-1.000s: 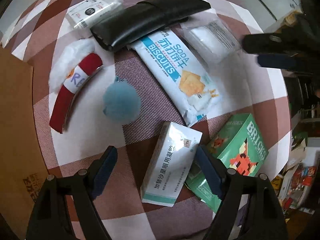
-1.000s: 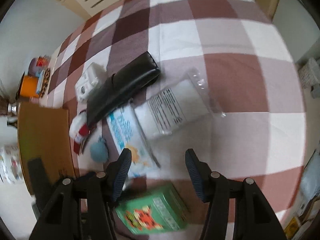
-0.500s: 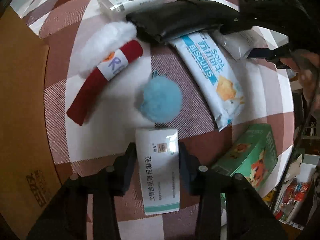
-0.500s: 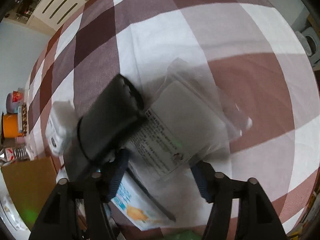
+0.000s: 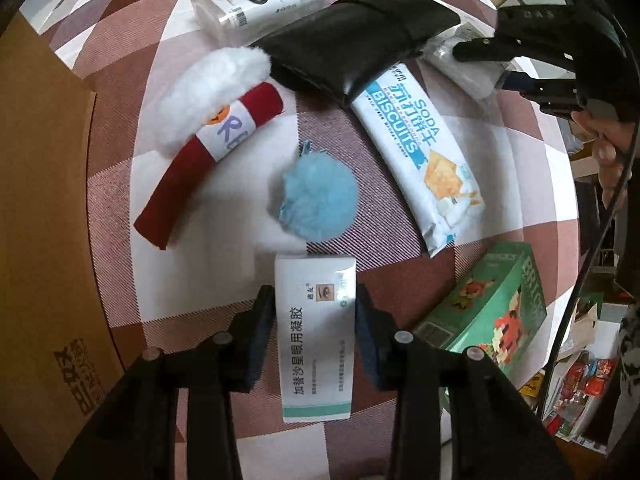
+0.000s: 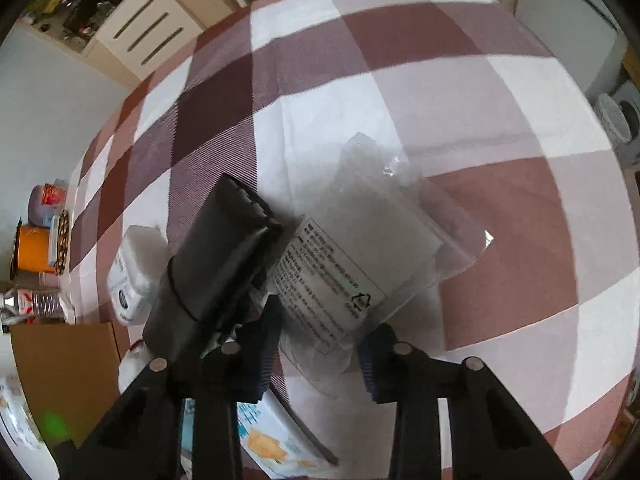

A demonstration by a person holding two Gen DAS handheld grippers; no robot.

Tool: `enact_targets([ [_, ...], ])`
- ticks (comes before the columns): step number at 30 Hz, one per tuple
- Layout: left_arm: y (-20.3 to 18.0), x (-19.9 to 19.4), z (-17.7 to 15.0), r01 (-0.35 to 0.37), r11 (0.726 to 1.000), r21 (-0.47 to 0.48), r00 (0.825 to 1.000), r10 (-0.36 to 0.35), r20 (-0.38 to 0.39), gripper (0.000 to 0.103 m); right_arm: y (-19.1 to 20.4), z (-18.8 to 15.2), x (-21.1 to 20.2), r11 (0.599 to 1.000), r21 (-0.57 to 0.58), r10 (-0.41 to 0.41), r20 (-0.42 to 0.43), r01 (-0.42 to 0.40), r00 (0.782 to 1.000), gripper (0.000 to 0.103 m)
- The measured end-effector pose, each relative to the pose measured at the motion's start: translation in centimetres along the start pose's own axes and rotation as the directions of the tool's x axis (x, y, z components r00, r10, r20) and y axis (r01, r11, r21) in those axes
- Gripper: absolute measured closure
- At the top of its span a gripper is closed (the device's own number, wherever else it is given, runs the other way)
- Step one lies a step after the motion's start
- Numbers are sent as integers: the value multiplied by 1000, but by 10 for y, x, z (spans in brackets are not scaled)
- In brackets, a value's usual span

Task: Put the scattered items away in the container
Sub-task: 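Grasp the white medicine box with the left tool while the right tool grasps the clear plastic bag, then carry the medicine box with the left tool over the box while the right tool carries the plastic bag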

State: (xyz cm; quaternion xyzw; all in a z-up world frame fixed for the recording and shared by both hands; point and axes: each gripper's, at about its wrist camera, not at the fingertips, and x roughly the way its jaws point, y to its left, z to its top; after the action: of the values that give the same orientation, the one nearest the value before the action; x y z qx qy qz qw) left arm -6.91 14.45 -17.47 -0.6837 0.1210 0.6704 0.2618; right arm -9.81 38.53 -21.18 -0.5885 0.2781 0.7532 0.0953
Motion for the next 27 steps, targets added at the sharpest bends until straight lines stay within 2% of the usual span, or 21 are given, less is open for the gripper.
enact_targets([
  [2, 0, 1, 0, -4, 1000, 9, 1000, 4, -3, 64, -8, 8, -3, 999, 35, 4, 8, -5, 1000, 68],
  [4, 2, 3, 5, -7, 1000, 15, 1000, 7, -7, 64, -16, 15, 1, 992, 110, 57, -11, -56, 998, 65],
  [6, 0, 2, 6, -7, 1000, 19, 1000, 7, -10, 64, -18, 23, 5, 988, 141, 66, -14, -64, 998, 65],
  [10, -6, -4, 21, -1, 1000, 15, 1000, 1, -16, 64, -13, 37, 10, 992, 118, 52, -18, -49, 998, 65],
  [13, -11, -2, 11, 7, 1000, 9, 1000, -7, -19, 63, -8, 43, 20, 996, 82, 34, -34, -31, 999, 65],
  [15, -9, -2, 11, 12, 1000, 4, 1000, -12, -19, 63, -8, 44, 17, 997, 66, 37, -31, -34, 999, 69],
  [18, -6, -4, 11, 20, 1000, -6, 999, -20, -25, 63, -14, 39, 5, 997, 62, 49, -19, -47, 999, 73],
  [27, -14, -31, 10, 40, 999, 25, 999, -41, 12, 66, -30, -6, -54, 997, 21, 73, 23, -73, 997, 73],
])
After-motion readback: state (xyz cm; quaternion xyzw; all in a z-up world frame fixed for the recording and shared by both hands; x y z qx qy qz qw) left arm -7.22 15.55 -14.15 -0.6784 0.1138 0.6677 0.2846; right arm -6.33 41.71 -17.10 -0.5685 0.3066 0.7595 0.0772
